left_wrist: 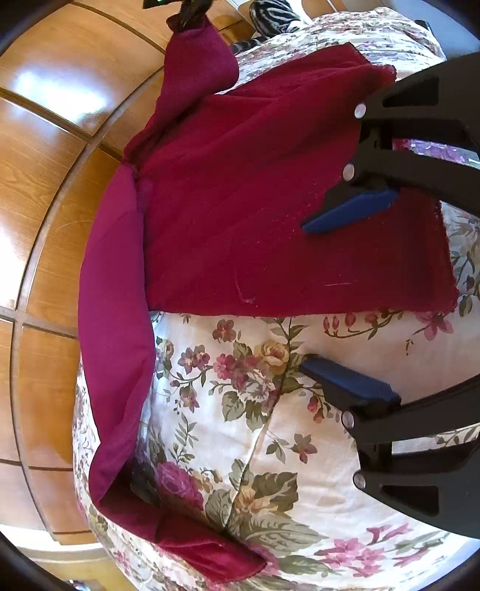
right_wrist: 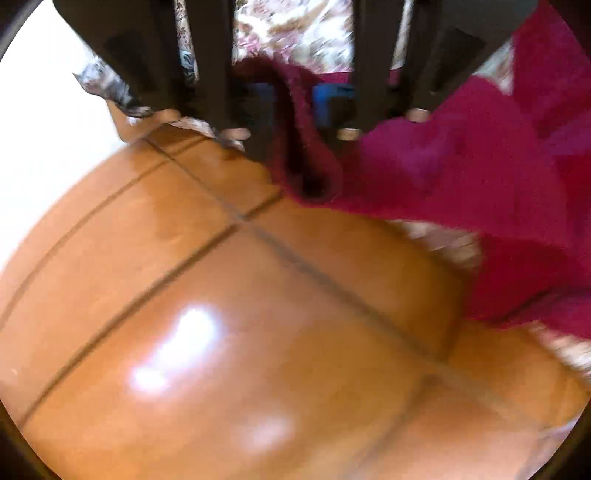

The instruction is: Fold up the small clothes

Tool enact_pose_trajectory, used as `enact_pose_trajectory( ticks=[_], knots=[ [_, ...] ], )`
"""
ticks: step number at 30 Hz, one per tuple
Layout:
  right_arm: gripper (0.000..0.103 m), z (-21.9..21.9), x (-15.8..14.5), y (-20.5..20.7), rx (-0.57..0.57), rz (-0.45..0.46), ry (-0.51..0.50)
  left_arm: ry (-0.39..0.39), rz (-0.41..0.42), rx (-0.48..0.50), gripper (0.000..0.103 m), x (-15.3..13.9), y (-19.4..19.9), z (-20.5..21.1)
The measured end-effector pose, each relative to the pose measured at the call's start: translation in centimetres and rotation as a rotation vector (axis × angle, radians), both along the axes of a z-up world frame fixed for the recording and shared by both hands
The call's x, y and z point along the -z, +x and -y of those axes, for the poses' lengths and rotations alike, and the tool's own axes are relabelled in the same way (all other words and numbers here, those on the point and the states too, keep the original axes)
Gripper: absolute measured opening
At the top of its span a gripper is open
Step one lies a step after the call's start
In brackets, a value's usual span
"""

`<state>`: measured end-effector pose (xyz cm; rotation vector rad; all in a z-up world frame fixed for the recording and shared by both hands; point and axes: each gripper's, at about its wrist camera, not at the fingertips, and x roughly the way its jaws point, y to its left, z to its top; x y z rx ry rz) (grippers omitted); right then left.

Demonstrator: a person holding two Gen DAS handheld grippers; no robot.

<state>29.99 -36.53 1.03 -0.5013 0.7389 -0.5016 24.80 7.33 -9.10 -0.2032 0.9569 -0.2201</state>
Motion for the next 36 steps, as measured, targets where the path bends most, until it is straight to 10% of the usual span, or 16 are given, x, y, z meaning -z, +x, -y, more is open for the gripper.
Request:
enact_pose_trajectory(
  ticks=[1, 6, 13, 15, 16, 18, 19, 29, 36],
  knots=[
    [0.077, 0.2, 0.0, -0.6, -0.004, 0.015, 0.045, -0.001, -0.002, -0.001, 0.069, 0.0, 0.0, 0.0],
    [0.086, -1.6, 3.2, -7.8, -0.111, -0.038, 0.301, -0.026, -0.01, -0.008, 0.069, -0.1, 0.0, -0.3],
    [0.088, -5.7, 12.2, -16.7, -0.139, -0.21, 0.638, -0.038, -0.024, 0.022, 0.023, 0.1, 0.5, 0.6],
    [0.072, -6.1, 14.4, -16.5, -0.111, -0.238, 0.735, -0.037, -0.022, 0.031, 0.012, 0.0, 0.6, 1.0],
    [0.068, -6.4, 14.5, -16.5, -0.102, -0.227, 0.732, -0.033, -0.022, 0.033, 0.011, -0.1, 0.6, 1.2],
    [0.015, -7.7, 13.4, -16.5, -0.184, -0.251, 0.768, -0.045, -0.022, 0.031, 0.007, -0.6, 0.5, 1.0],
    [0.009, -8.5, 12.4, -16.8, -0.192, -0.25, 0.714, -0.072, -0.015, 0.027, 0.005, -1.3, 0.4, 0.5],
    [0.007, -8.0, 4.0, -22.6, -0.322, -0.2, 0.727, -0.162, 0.053, 0.031, 0.003, -6.2, -4.9, -4.0],
    [0.007, -7.0, 9.8, -28.4, -0.245, -0.391, 0.699, -0.105, -0.039, 0.079, 0.003, -3.6, -11.3, -4.5]
  ],
)
